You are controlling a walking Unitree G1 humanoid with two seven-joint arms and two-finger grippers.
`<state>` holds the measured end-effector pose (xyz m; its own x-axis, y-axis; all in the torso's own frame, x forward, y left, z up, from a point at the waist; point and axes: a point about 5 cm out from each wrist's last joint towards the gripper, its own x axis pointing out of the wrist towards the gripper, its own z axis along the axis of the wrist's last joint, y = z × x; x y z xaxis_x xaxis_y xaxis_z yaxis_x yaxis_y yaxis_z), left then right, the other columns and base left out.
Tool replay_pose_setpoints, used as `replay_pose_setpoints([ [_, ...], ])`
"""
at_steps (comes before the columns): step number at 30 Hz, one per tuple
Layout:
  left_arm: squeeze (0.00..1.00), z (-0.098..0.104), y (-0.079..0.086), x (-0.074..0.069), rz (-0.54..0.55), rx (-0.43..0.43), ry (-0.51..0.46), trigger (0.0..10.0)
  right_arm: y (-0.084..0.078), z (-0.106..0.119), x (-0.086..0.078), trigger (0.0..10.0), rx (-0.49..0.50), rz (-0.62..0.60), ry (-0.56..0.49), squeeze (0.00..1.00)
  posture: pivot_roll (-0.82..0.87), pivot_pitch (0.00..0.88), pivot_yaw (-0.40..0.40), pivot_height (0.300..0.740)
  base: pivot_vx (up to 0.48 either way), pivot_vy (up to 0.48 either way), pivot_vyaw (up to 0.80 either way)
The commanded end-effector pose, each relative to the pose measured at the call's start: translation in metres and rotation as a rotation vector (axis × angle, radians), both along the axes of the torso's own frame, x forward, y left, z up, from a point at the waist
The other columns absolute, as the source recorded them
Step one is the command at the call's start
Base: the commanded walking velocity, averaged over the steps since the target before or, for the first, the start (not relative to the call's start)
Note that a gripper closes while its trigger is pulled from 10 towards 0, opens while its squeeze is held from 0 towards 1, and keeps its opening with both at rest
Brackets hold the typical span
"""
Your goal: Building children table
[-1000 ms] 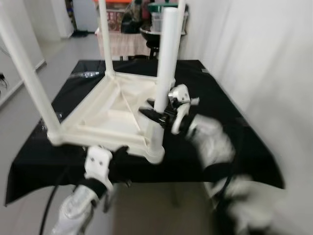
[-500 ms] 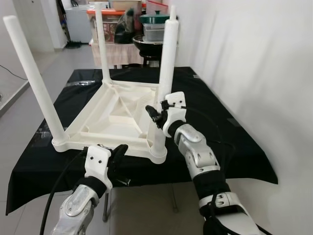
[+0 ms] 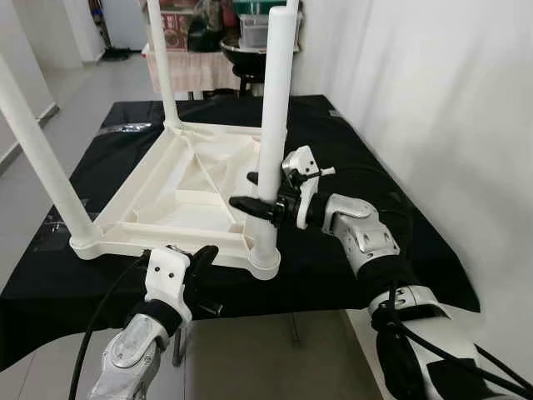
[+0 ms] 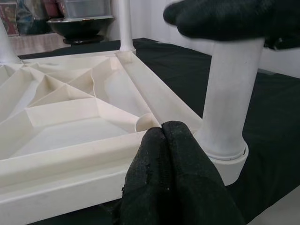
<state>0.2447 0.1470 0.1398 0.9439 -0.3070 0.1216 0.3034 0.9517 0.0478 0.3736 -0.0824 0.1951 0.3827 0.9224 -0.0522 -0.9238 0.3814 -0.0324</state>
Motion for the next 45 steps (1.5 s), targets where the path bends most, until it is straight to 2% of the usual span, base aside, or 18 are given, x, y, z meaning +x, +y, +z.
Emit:
replay_pose_setpoints([
  [1,0.0,-0.002,0.0,-0.001,0.002,0.001,0.009,10.0,0.006,0.003,0.0,10.0,-0.027,0.059,-0.001,0.0,0.09,0.0,-0.066,0.74,0.0,0.0,0.0],
  [6,0.0,-0.002,0.0,-0.005,0.0,0.005,0.011,10.0,0.004,0.004,0.002,10.0,-0.017,0.106,0.07,0.0,0.11,0.0,-0.062,0.74,0.0,0.0,0.0],
  [7,0.0,-0.001,-0.001,-0.007,-0.002,0.005,0.013,10.0,0.002,0.007,0.004,0.0,-0.007,0.119,0.08,0.0,0.11,0.002,-0.061,0.74,0.0,0.0,0.0],
  [16,0.0,-0.001,-0.002,-0.013,-0.015,-0.001,0.024,10.0,-0.02,0.013,0.009,0.0,0.053,0.064,0.088,0.0,0.09,0.02,-0.051,0.74,0.0,0.0,0.0],
  [23,0.0,-0.001,-0.003,-0.013,-0.02,-0.009,0.025,10.0,-0.04,-0.007,0.005,0.0,0.063,-0.06,0.085,0.0,0.06,0.023,-0.064,0.74,0.0,0.0,0.0],
  [24,0.0,-0.001,-0.001,-0.013,-0.02,-0.015,0.025,10.0,-0.027,-0.025,0.007,0.0,0.164,-0.351,0.173,0.0,0.04,0.011,-0.083,0.74,0.0,0.0,0.0],
  [25,0.0,-0.001,-0.001,-0.013,-0.02,-0.015,0.025,10.0,-0.027,-0.025,0.007,0.0,0.164,-0.351,0.173,0.0,0.04,0.011,-0.083,0.74,0.0,0.0,0.0],
  [26,0.0,0.0,0.001,-0.009,-0.019,-0.022,0.023,10.0,-0.008,-0.06,-0.016,0.0,0.144,-0.886,0.284,0.0,0.06,0.03,-0.049,0.74,0.0,0.0,0.0],
  [27,0.0,0.001,0.001,-0.007,-0.021,-0.014,0.021,10.0,0.006,-0.057,-0.029,0.0,0.135,-0.935,0.245,0.0,0.06,0.03,-0.049,0.74,0.0,0.0,0.0],
  [31,0.0,0.001,0.001,-0.007,-0.014,-0.012,0.018,10.0,0.018,-0.049,-0.027,0.0,0.115,-0.877,0.171,0.0,0.03,0.008,-0.036,0.74,0.0,0.0,0.0],
  [33,0.0,0.0,0.0,-0.004,-0.013,-0.017,0.019,10.0,0.034,-0.041,-0.008,0.0,0.074,-0.771,0.107,0.0,0.04,0.0,-0.054,0.74,0.0,0.0,0.0],
  [38,0.0,-0.001,-0.002,-0.001,-0.016,-0.01,0.018,10.0,0.04,-0.038,0.003,0.0,0.049,-0.735,0.092,0.0,0.05,0.0,-0.06,0.74,0.0,0.0,0.0],
  [39,0.0,-0.001,-0.002,-0.001,0.006,-0.003,0.015,10.0,0.041,-0.031,0.01,10.0,0.038,-0.712,0.067,0.0,0.06,0.0,-0.066,0.74,0.0,0.0,0.0],
  [41,0.0,-0.002,-0.001,-0.001,0.023,0.001,0.013,10.0,0.041,-0.026,0.014,10.0,0.033,-0.7,0.051,0.0,0.06,0.0,-0.066,0.74,0.0,0.0,0.0],
  [42,0.0,-0.002,-0.001,0.0,0.034,0.007,0.013,10.0,0.036,-0.019,0.02,10.0,0.04,-0.703,0.027,0.65,0.06,0.0,-0.07,0.74,0.0,0.0,0.0],
  [43,0.0,-0.002,-0.001,0.0,0.034,0.007,0.013,10.0,0.036,-0.019,0.02,10.0,0.04,-0.703,0.027,0.65,0.06,0.0,-0.07,0.74,0.0,0.0,0.0],
  [44,0.0,-0.003,-0.001,0.001,0.039,0.017,0.015,10.0,0.025,-0.014,0.024,10.0,0.041,-0.739,0.009,1.0,0.07,0.0,-0.07,0.74,0.0,0.0,0.0],
  [45,0.0,-0.003,-0.001,0.001,0.039,0.017,0.015,10.0,0.025,-0.014,0.024,10.0,0.041,-0.739,0.009,1.0,0.07,0.0,-0.07,0.74,0.0,0.0,0.0],
])
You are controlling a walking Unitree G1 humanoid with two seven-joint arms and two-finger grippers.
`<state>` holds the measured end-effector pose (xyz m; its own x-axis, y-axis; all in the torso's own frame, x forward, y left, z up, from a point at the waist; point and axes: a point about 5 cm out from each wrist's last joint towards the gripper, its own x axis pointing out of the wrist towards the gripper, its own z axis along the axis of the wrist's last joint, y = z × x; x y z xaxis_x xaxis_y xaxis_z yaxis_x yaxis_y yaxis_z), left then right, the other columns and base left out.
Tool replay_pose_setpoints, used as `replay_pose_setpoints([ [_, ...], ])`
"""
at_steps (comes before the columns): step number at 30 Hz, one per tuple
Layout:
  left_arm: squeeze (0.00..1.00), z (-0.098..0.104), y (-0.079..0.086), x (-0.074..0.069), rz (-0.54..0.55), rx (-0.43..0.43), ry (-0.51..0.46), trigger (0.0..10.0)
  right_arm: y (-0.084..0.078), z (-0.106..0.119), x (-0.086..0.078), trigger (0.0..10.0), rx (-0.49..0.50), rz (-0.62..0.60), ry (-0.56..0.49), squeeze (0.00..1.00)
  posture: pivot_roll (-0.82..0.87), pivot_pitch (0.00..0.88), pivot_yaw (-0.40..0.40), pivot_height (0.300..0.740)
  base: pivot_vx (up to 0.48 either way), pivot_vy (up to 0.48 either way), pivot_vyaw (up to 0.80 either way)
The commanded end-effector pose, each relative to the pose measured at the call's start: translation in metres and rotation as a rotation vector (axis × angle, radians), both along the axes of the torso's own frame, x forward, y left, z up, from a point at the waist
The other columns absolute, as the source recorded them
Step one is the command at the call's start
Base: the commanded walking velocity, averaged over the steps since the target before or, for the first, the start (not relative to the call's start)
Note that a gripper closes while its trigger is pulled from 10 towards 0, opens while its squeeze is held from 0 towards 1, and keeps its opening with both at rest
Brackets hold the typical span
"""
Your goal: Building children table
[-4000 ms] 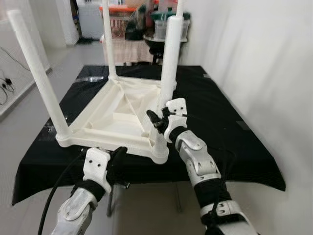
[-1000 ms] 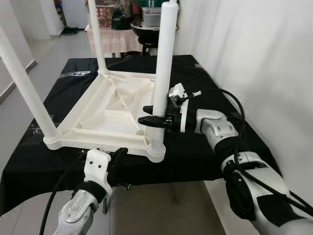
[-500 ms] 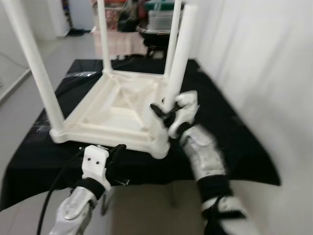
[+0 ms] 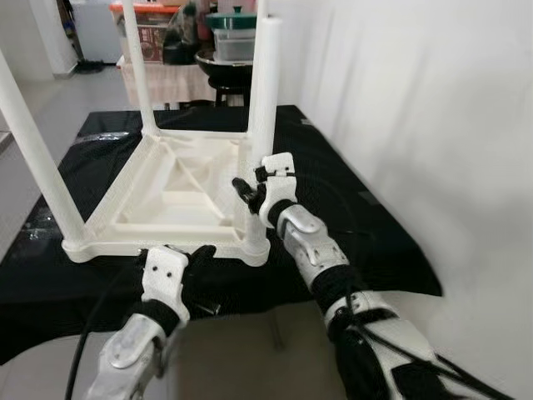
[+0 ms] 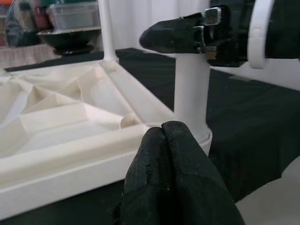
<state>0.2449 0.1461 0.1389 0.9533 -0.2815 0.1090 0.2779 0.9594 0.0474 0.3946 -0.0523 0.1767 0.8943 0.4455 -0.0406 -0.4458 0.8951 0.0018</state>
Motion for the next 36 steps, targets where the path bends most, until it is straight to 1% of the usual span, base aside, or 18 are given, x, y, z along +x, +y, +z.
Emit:
replay_pose_setpoints([
  [1,0.0,-0.002,0.0,0.001,0.012,0.027,0.006,10.0,-0.018,0.011,0.007,10.0,-0.023,-0.084,-0.043,1.0,0.07,0.0,-0.069,0.74,0.0,0.0,0.0],
  [2,0.0,-0.002,0.0,0.001,0.012,0.027,0.006,10.0,-0.018,0.011,0.007,10.0,-0.023,-0.084,-0.043,1.0,0.07,0.0,-0.069,0.74,0.0,0.0,0.0],
  [4,0.0,-0.003,0.003,0.002,0.019,0.051,0.007,10.0,-0.046,0.02,0.011,10.0,-0.064,-0.292,-0.081,1.0,0.07,0.0,-0.059,0.74,0.0,0.0,0.0],
  [5,0.0,-0.003,0.003,0.002,0.019,0.051,0.007,10.0,-0.046,0.02,0.011,10.0,-0.064,-0.292,-0.081,1.0,0.07,0.0,-0.059,0.74,0.0,0.0,0.0],
  [6,0.0,-0.003,0.004,0.003,0.022,0.059,0.008,10.0,-0.059,0.022,0.012,10.0,-0.065,-0.377,-0.099,1.0,0.06,0.0,-0.052,0.74,0.0,0.0,0.0],
  [8,0.0,-0.003,0.006,0.005,0.03,0.068,0.007,10.0,-0.073,0.022,0.012,10.0,-0.044,-0.451,-0.12,1.0,0.05,0.0,-0.044,0.74,0.0,0.0,0.0],
  [11,0.0,-0.003,0.008,0.007,0.038,0.079,0.005,10.0,-0.079,0.016,0.011,10.0,-0.021,-0.458,-0.118,1.0,0.05,0.0,-0.037,0.74,0.0,0.0,0.0],
  [13,0.0,-0.003,0.01,0.007,0.042,0.086,0.005,10.0,-0.079,0.012,0.01,10.0,-0.006,-0.45,-0.116,0.97,0.04,0.0,-0.029,0.74,0.0,0.0,0.0],
  [15,0.0,-0.002,0.014,0.01,0.065,0.111,-0.001,10.0,-0.077,-0.001,0.004,10.0,0.035,-0.405,-0.095,0.89,0.04,0.0,-0.023,0.74,0.0,0.0,0.0],
  [17,0.0,0.0,0.018,0.013,0.088,0.131,-0.007,10.0,-0.076,-0.01,-0.002,10.0,0.072,-0.373,-0.076,0.88,0.03,0.0,-0.02,0.74,0.0,0.0,0.0],
  [18,0.0,0.001,0.021,0.015,0.113,0.151,-0.012,10.0,-0.073,-0.018,-0.011,10.0,0.116,-0.326,-0.058,0.68,0.02,0.0,-0.013,0.74,0.0,0.0,0.0],
  [19,0.0,0.002,0.024,0.016,0.13,0.164,-0.015,10.0,-0.07,-0.022,-0.018,10.0,0.146,-0.295,-0.048,0.68,0.01,0.0,-0.011,0.74,0.0,0.0,0.0],
  [21,0.0,0.002,0.024,0.016,0.13,0.164,-0.015,10.0,-0.07,-0.022,-0.018,10.0,0.146,-0.295,-0.048,0.68,0.01,0.0,-0.011,0.74,0.0,0.0,0.0],
  [22,0.0,0.002,0.026,0.017,0.148,0.177,-0.017,10.0,-0.066,-0.022,-0.027,10.0,0.176,-0.252,-0.044,0.3,0.01,0.0,-0.008,0.74,0.0,0.0,0.0],
  [23,0.0,0.003,0.028,0.017,0.165,0.188,-0.018,10.0,-0.063,-0.021,-0.036,10.0,0.176,-0.209,-0.051,0.0,0.01,0.0,-0.005,0.74,0.0,0.0,0.0],
  [27,0.0,0.003,0.031,0.017,0.194,0.212,-0.024,10.0,-0.059,-0.02,-0.049,10.0,0.149,-0.148,-0.06,0.0,0.01,0.0,-0.001,0.74,0.0,0.0,0.0],
  [29,0.0,0.004,0.034,0.017,0.24,0.234,-0.028,10.0,-0.064,-0.026,-0.054,10.0,0.066,-0.15,-0.061,0.0,0.01,0.0,0.0,0.74,0.0,0.0,0.0],
  [36,0.0,0.005,0.045,0.009,0.343,0.228,-0.018,10.0,-0.084,-0.035,-0.057,10.0,-0.015,-0.228,-0.026,0.0,0.02,0.0,-0.009,0.74,0.0,0.0,0.0],
])
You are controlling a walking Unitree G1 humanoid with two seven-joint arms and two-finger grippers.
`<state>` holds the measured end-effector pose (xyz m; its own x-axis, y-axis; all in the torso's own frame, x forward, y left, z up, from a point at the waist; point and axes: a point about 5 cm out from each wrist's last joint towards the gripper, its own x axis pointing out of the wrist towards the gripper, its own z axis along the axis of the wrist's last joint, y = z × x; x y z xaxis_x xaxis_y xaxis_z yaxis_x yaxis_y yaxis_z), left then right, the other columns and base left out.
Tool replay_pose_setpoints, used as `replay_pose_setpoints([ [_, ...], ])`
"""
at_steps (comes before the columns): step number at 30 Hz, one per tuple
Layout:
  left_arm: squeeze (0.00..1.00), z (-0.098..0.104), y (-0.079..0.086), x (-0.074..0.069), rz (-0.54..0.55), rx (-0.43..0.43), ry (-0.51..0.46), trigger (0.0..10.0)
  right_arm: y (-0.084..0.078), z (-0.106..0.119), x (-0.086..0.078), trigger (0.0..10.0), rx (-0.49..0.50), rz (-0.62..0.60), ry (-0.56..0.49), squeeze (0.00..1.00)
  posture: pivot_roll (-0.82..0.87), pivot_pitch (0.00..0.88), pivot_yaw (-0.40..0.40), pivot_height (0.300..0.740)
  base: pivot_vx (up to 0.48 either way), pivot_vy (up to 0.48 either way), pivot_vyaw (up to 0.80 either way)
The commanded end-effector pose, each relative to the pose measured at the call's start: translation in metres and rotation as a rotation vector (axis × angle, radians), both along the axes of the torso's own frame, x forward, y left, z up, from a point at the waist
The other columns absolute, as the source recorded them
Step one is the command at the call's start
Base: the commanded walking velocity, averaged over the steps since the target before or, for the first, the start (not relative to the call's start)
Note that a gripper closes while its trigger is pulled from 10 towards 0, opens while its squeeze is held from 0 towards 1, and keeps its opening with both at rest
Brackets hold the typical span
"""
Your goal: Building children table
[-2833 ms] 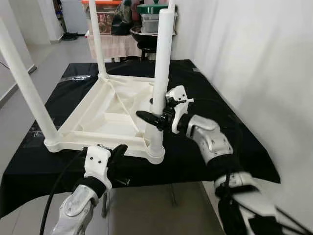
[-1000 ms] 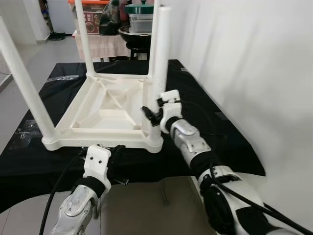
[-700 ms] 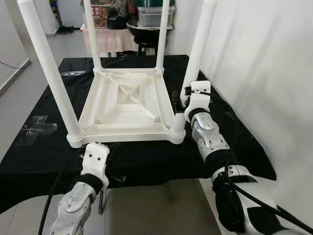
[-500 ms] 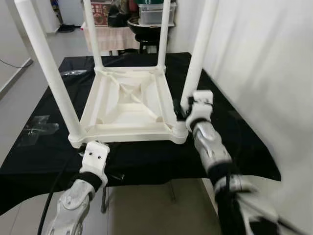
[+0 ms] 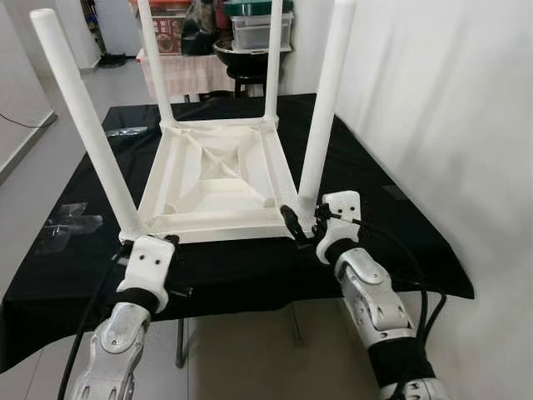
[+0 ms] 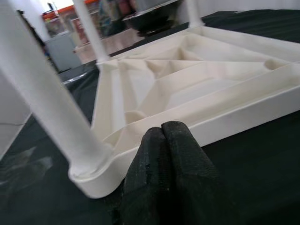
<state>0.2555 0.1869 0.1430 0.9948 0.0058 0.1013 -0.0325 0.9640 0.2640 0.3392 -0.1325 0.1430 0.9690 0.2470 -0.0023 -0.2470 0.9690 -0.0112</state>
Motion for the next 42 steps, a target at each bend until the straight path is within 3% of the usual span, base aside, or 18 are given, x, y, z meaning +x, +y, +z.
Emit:
replay_pose_setpoints([
  [1,0.0,0.0,0.006,-0.005,0.052,0.02,0.005,10.0,-0.008,-0.003,-0.005,10.0,-0.02,-0.028,0.033,0.0,0.02,0.0,-0.014,0.74,0.0,0.48,0.0],
  [13,0.0,-0.003,0.004,-0.013,0.078,0.074,-0.002,10.0,-0.02,-0.004,-0.013,10.0,-0.027,-0.087,0.101,0.0,0.01,0.0,-0.017,0.74,0.0,0.446,0.0],
  [20,0.0,-0.003,-0.004,-0.015,0.029,0.053,0.006,10.0,-0.028,-0.01,-0.016,10.0,-0.012,-0.118,0.142,0.0,0.01,0.0,-0.018,0.74,0.0,0.0,0.0],
  [31,0.0,-0.002,-0.013,-0.015,-0.026,0.033,0.01,10.0,-0.026,-0.008,-0.016,10.0,0.031,-0.086,0.131,0.0,0.0,0.0,-0.026,0.74,0.0,0.0,0.0],
  [33,0.0,-0.002,-0.016,-0.015,-0.045,-0.005,0.013,10.0,-0.024,-0.005,-0.014,10.0,0.028,-0.067,0.111,0.0,-0.01,0.0,-0.026,0.74,0.0,-0.292,0.0],
  [42,0.0,-0.004,-0.011,-0.011,0.01,-0.014,0.023,10.0,-0.019,-0.002,-0.015,10.0,0.024,-0.028,0.081,0.0,-0.02,0.0,-0.018,0.74,0.0,-0.246,0.0],
])
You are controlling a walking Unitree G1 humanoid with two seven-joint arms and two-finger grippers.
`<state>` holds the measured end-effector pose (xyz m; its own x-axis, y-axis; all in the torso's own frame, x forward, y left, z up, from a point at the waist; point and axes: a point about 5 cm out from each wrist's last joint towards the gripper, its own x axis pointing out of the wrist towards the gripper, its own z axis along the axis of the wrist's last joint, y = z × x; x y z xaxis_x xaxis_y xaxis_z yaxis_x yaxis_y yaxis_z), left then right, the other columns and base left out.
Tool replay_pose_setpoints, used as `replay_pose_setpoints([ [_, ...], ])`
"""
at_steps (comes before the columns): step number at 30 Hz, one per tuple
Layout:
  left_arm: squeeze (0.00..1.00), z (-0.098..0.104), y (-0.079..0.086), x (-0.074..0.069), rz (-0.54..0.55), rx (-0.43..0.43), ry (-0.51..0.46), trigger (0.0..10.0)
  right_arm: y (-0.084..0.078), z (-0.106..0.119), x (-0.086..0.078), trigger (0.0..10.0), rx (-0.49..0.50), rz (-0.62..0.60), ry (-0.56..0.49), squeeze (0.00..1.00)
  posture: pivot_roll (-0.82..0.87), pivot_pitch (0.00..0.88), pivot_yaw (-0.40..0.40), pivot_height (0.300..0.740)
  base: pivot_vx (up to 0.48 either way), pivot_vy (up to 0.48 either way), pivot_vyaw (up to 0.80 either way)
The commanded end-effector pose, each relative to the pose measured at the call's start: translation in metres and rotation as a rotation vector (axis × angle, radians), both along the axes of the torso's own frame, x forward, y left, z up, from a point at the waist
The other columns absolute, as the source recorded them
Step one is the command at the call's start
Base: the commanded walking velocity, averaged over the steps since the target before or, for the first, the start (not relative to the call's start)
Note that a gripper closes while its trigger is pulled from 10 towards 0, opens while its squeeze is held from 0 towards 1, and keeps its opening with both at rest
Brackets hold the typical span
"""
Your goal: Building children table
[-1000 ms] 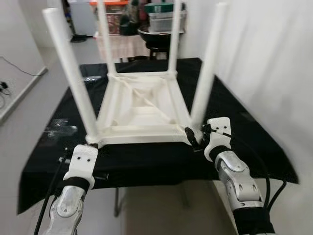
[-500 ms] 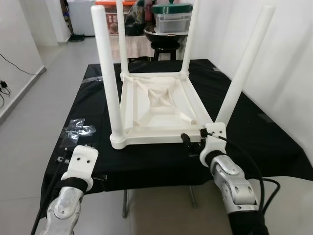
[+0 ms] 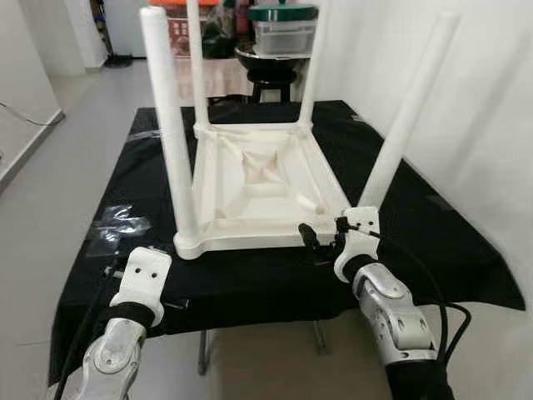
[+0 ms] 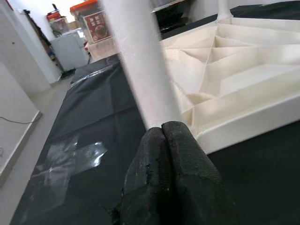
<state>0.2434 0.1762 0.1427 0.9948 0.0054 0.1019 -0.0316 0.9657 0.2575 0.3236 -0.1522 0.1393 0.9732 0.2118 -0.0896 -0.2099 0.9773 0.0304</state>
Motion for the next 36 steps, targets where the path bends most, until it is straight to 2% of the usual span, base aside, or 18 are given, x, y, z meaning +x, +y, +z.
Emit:
replay_pose_setpoints([
  [1,0.0,-0.004,0.0,0.001,0.011,-0.007,0.024,10.0,0.0,0.002,0.001,10.0,0.004,0.008,-0.014,0.0,-0.02,0.0,-0.018,0.74,0.0,0.0,0.0],
  [13,0.0,-0.004,0.004,0.003,0.01,-0.025,0.03,10.0,0.006,0.004,0.001,10.0,0.018,0.053,-0.047,0.0,-0.01,0.0,-0.01,0.74,0.0,0.0,0.0],
  [19,0.0,-0.002,0.0,0.003,-0.039,-0.01,0.025,10.0,0.007,0.002,0.001,10.0,0.036,0.083,-0.033,0.0,-0.02,0.0,-0.012,0.74,0.0,0.0,0.0],
  [24,0.0,-0.002,-0.006,0.004,-0.084,0.013,0.026,10.0,0.004,0.001,0.002,10.0,0.077,0.074,-0.028,0.0,-0.02,0.0,-0.013,0.74,0.296,0.0,0.23],
  [31,0.0,0.0,-0.011,0.005,-0.131,0.017,0.026,10.0,0.005,0.001,0.003,10.0,0.075,0.082,-0.029,0.0,-0.02,0.0,-0.011,0.74,0.303,0.0,0.23],
  [32,0.0,0.002,-0.016,0.005,-0.167,0.025,0.025,10.0,0.006,0.0,0.003,10.0,0.105,0.095,-0.024,0.0,-0.01,0.0,-0.011,0.74,0.304,0.0,0.0],
  [36,0.0,0.005,-0.022,0.005,-0.211,0.021,0.022,10.0,0.007,0.002,0.002,10.0,0.127,0.119,-0.042,0.0,-0.01,0.0,-0.014,0.74,0.304,0.0,0.0],
])
